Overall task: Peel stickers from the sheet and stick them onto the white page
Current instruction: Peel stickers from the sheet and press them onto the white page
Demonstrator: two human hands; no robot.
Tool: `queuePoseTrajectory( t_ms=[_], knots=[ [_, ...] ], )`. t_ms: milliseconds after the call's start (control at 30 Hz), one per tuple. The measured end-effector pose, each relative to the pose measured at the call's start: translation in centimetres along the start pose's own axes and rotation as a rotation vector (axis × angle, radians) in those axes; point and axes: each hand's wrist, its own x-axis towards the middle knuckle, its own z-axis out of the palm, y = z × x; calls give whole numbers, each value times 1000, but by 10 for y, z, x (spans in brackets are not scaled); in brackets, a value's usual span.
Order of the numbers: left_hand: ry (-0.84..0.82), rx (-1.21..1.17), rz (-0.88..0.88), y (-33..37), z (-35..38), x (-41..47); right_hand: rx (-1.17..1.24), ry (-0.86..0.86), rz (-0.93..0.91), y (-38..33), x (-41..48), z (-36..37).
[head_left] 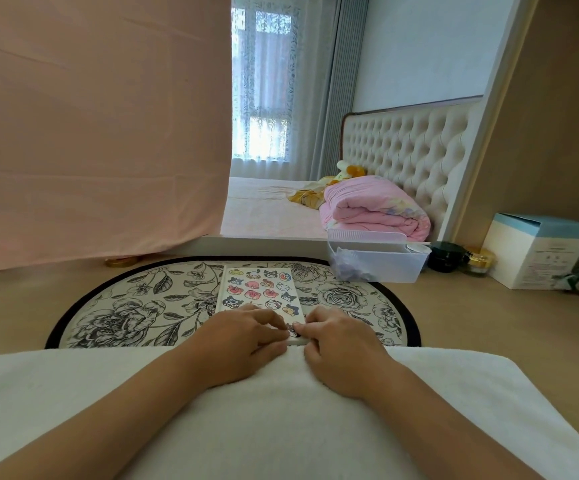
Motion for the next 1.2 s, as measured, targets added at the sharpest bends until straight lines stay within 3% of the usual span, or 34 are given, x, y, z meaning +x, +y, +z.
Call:
queuePoseTrajectory(
  t_ms=[433, 600, 933, 1067, 1200],
  knots=[
    [16, -69, -37, 2, 2, -1, -45, 132, -60, 1, -11, 1],
    [21, -71, -59, 1, 2, -2, 18, 104, -113, -2, -11, -2],
    [6, -10, -55, 5, 0, 1, 195, 147, -39, -1, -13, -1],
    [-76, 63, -50, 2, 2, 6, 138, 53, -42, 0, -8, -1],
    [-86, 62, -61, 2, 1, 5, 94, 94, -34, 2, -8, -1]
  ],
)
